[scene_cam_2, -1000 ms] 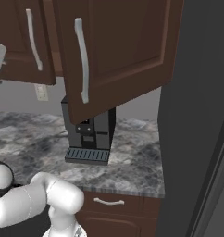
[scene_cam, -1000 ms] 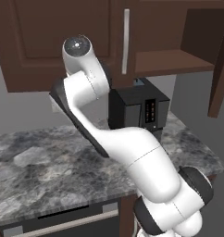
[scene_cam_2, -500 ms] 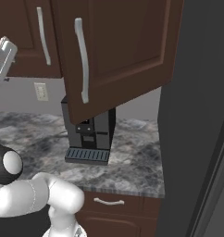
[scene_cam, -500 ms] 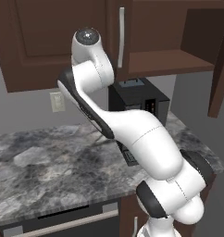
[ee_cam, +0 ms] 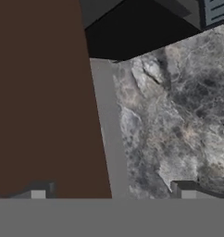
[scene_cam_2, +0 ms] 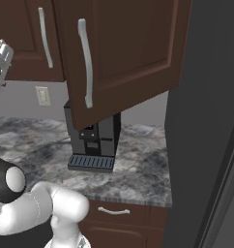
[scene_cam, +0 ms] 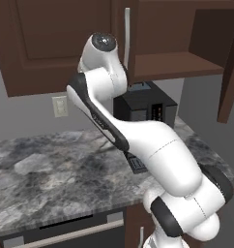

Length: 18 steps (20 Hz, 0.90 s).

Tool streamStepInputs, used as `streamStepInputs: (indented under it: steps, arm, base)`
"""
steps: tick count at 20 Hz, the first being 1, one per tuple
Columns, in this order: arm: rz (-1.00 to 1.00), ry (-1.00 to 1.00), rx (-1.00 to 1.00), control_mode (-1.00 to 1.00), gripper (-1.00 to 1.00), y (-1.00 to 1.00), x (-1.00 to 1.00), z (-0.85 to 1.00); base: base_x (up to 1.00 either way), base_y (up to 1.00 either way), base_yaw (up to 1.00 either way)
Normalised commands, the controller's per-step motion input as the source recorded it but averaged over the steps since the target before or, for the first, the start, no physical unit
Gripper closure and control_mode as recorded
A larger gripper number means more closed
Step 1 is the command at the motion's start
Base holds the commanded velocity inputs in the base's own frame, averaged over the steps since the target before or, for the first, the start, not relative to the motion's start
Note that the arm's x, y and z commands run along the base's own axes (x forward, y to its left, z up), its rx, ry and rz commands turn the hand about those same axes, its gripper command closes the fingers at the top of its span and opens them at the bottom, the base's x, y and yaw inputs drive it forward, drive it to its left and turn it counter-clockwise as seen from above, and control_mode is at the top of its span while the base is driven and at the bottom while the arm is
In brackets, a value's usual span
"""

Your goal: Close all open cabinet doors.

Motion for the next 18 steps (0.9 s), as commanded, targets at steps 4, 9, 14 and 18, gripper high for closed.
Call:
streamStepInputs:
  steps: [4, 9, 14, 18]
  arm:
    - [0.46, -0.05, -0.05, -1.0, -1.0, 0.0, -0.7, -0.05]
    - [0.3, 0.0, -0.2, -1.0, -1.0, -0.04, -0.85, 0.0]
    - [0.04, 0.0, -0.16, -1.0, -1.0, -0.32, -0.88, -0.09]
    - [-0.05, 0.0, -0.12, -1.0, -1.0, -0.44, -0.83, -0.17]
  base:
    - [0.0, 0.0, 0.0]
    - [0.0, 0.0, 0.0]
    - [0.0, 0.0, 0.0]
    - [0.0, 0.0, 0.0]
